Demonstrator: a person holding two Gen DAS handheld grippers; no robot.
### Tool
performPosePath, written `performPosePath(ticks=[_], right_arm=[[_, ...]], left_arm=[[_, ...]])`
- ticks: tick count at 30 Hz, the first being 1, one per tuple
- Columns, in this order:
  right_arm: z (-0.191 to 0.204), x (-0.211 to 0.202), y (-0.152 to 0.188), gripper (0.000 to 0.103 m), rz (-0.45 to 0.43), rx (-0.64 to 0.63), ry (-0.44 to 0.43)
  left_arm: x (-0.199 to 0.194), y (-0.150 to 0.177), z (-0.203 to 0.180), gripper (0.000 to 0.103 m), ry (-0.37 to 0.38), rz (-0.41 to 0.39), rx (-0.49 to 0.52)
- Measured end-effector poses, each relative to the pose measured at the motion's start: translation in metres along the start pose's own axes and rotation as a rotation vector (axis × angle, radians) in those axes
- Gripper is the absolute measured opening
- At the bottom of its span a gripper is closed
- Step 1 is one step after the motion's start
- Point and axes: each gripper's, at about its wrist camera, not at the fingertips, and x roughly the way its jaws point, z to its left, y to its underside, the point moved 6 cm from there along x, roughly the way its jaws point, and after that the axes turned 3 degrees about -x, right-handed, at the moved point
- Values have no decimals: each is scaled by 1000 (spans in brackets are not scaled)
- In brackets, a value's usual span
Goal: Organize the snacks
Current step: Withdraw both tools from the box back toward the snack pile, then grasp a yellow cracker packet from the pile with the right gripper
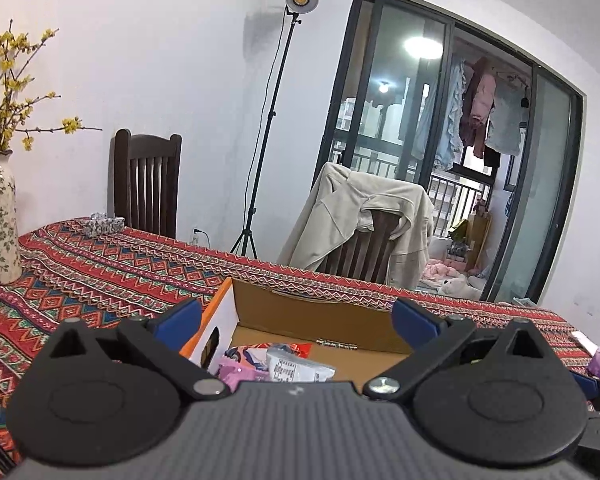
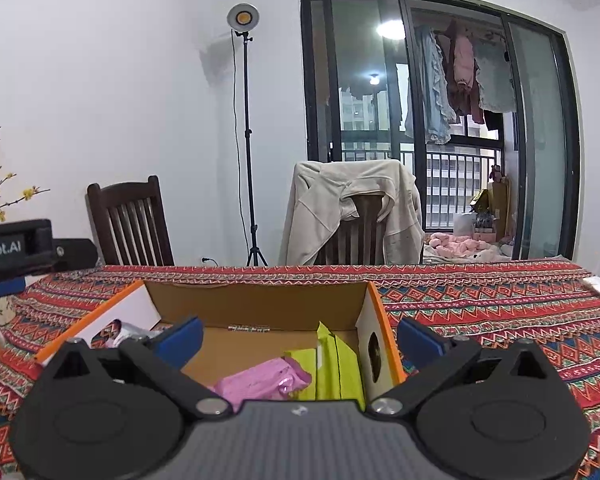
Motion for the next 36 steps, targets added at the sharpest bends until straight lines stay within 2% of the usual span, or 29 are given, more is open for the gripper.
performPosePath(ticks=[14,36], right_arm=[[-1,-52,16,103,25,-5,-15],[-7,-95,75,103,114,-31,-7]], left_arm=[[-49,16,23,103,3,26,31],[-80,75,80,103,-17,138,65]])
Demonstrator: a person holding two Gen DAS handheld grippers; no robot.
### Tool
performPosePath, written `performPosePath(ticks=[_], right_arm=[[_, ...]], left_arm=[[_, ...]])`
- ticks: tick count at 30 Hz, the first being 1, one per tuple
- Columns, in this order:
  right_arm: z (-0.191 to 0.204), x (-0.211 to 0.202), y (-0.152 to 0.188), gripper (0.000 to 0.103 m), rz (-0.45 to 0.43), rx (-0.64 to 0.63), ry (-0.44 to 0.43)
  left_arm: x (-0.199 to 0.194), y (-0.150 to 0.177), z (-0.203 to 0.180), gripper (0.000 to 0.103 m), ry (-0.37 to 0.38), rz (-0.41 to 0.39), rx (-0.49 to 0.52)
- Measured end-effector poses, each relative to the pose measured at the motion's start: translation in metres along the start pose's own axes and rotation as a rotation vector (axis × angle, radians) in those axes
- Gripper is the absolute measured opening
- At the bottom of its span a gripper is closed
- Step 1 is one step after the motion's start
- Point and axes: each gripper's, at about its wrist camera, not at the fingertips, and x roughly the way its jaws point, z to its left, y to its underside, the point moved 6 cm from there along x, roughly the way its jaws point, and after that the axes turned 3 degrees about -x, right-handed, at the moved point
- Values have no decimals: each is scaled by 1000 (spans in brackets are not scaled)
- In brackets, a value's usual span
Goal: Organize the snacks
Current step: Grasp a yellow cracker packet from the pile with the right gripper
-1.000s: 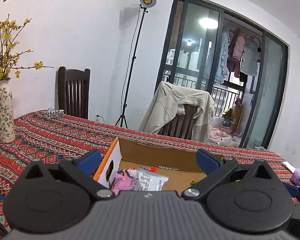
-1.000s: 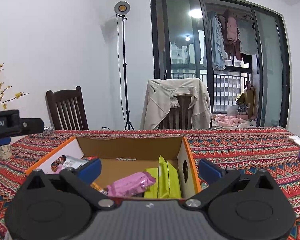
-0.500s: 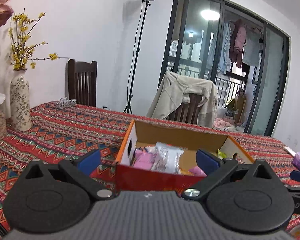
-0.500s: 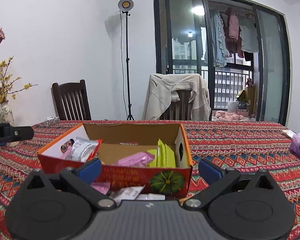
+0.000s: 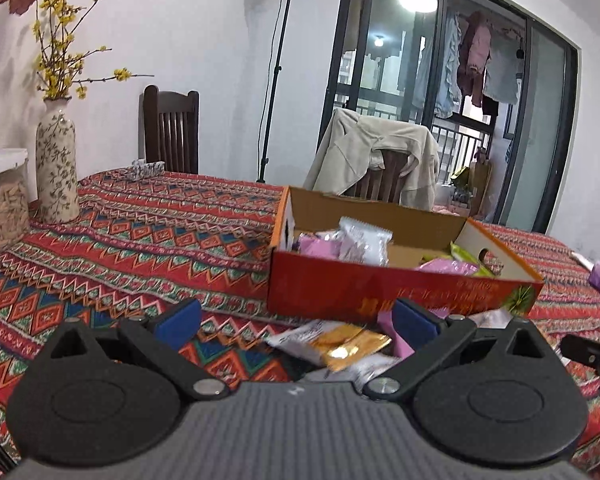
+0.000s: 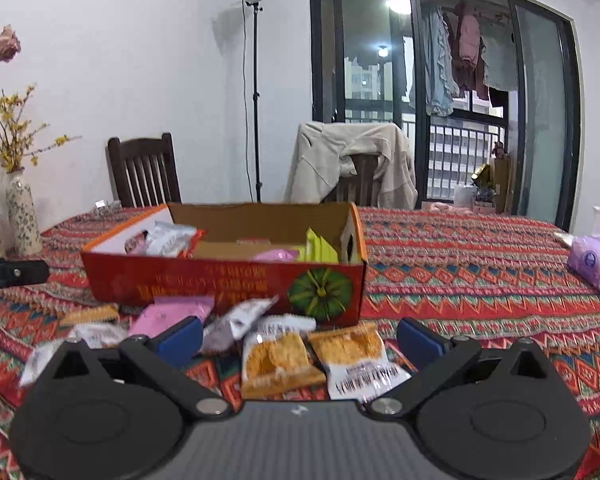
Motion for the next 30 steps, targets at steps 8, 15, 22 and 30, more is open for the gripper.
performPosePath(ticks=[8,15,22,30], right_arm=[[-5,0,15,103,41,1,0],[-13,3,11,103,53,-17,-6],[-44,29,-4,99,111,-51,47],[-54,79,4,86,256,-60,24]], left_arm=[[13,15,13,103,-10,23,-12],[15,18,17,103,-1,39,-36],[15,19,18,103,7,46,-50],[16,20,21,103,3,54,-68]])
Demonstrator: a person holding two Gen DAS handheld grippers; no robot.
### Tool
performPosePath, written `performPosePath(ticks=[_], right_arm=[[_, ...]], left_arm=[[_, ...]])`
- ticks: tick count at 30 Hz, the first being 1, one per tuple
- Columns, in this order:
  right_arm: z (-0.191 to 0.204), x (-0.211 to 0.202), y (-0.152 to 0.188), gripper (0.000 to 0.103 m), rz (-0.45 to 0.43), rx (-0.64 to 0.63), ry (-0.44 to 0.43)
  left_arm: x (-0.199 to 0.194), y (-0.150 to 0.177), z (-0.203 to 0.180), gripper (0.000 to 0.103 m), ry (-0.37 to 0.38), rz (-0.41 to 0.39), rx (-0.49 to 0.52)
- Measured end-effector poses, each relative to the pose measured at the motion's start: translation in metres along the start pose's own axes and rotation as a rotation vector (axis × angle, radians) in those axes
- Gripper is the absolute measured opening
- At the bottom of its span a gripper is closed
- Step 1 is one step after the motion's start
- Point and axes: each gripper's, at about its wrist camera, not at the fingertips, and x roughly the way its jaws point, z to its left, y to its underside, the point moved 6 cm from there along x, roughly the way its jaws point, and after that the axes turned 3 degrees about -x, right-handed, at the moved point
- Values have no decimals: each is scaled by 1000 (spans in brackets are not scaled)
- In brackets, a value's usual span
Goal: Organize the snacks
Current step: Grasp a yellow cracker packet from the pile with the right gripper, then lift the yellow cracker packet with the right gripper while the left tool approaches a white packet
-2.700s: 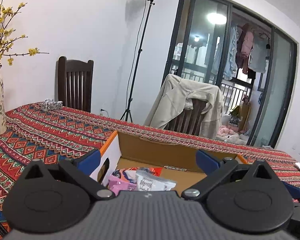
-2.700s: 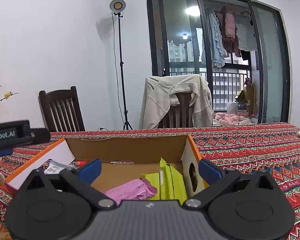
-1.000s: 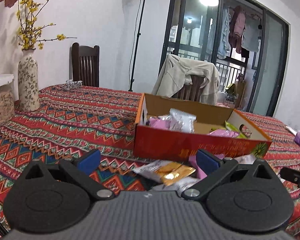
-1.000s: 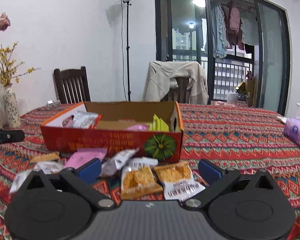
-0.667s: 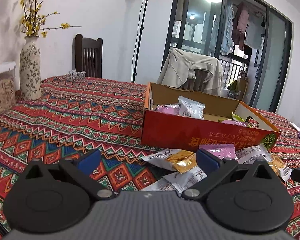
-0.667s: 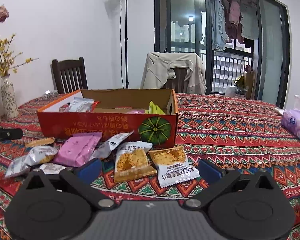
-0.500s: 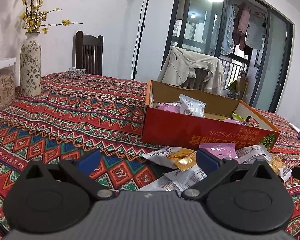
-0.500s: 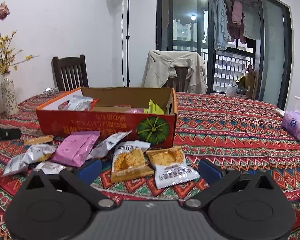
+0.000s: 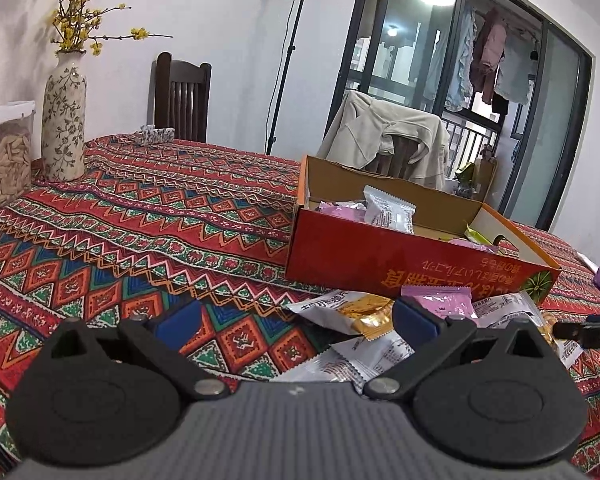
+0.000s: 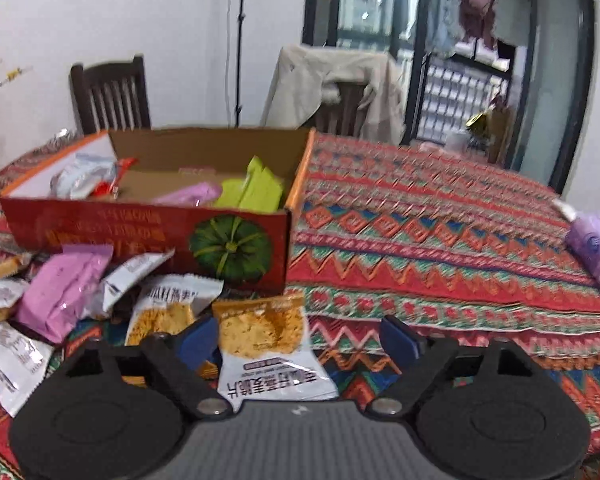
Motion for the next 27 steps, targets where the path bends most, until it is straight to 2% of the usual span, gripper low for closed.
performPosePath(ticks=[3,7,10,11,13,16,27], right_arm=[[8,12,5,86,35,-24,-8],[8,16,8,82,26,9,-36],[10,12,10,71,11,22,-69],[12,10,11,60,6,16,-79],[16,6,11,50,-3,4,-103],[18,0,13,41,-16,4,-97],[19,-64,25,40,-214,89,-13]], left_arm=[[1,0,0,103,1,3,-2],[2,1,1,103,5,12,-7],[3,1,1,103,9,17,-11],[3,1,1,103,8,16,-11],[3,1,1,103,9,16,-12],[3,0,1,103,10,17,-12],[4,2,1,103,6,21,-12]])
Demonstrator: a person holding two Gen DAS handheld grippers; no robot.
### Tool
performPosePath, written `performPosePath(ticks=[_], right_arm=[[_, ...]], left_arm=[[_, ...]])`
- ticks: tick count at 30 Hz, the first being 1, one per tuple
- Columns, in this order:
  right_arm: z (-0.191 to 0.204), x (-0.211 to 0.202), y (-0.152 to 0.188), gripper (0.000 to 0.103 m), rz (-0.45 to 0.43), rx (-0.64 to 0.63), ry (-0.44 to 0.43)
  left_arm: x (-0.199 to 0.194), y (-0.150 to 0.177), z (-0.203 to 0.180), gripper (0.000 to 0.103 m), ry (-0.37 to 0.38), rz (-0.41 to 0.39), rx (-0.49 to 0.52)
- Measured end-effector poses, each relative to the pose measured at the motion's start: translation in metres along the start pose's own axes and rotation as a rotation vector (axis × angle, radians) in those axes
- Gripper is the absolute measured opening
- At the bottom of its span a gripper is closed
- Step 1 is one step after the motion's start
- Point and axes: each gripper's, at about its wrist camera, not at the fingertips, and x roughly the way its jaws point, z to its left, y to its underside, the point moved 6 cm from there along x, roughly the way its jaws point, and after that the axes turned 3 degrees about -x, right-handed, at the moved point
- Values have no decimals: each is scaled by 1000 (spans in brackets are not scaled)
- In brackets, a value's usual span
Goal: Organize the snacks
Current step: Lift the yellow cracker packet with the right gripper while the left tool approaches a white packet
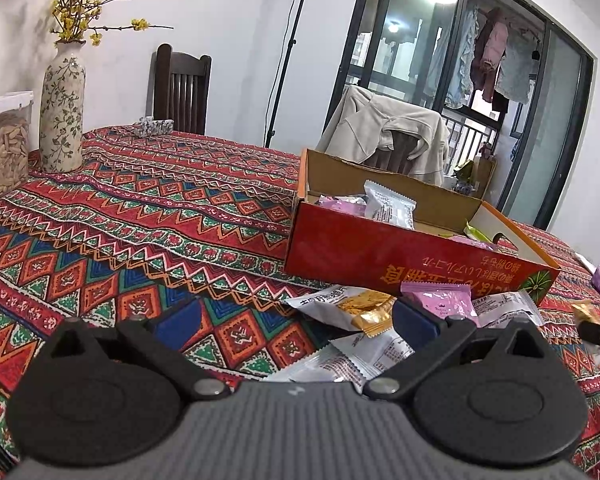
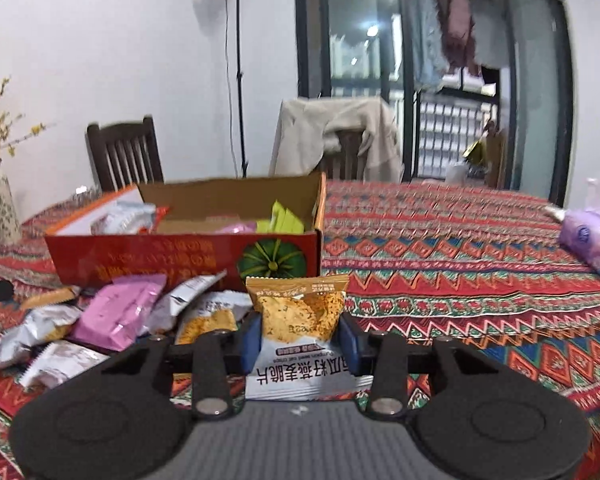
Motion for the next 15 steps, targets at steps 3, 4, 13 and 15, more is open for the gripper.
performPosePath(ticks=[3,4,13,15], right_arm=[[7,-9,2,40,-35,-15,22],[9,-10,3,40,-40,-24,29],[5,-12,6,40,-67,8,39],[3,-12,6,40,-71,17,36]], left_arm=[[0,0,0,103,-1,2,2],[0,1,-1,103,-2,2,4],[-2,3,-6,103,-18,10,35],[-8,6,-14,103,-22,16,67]])
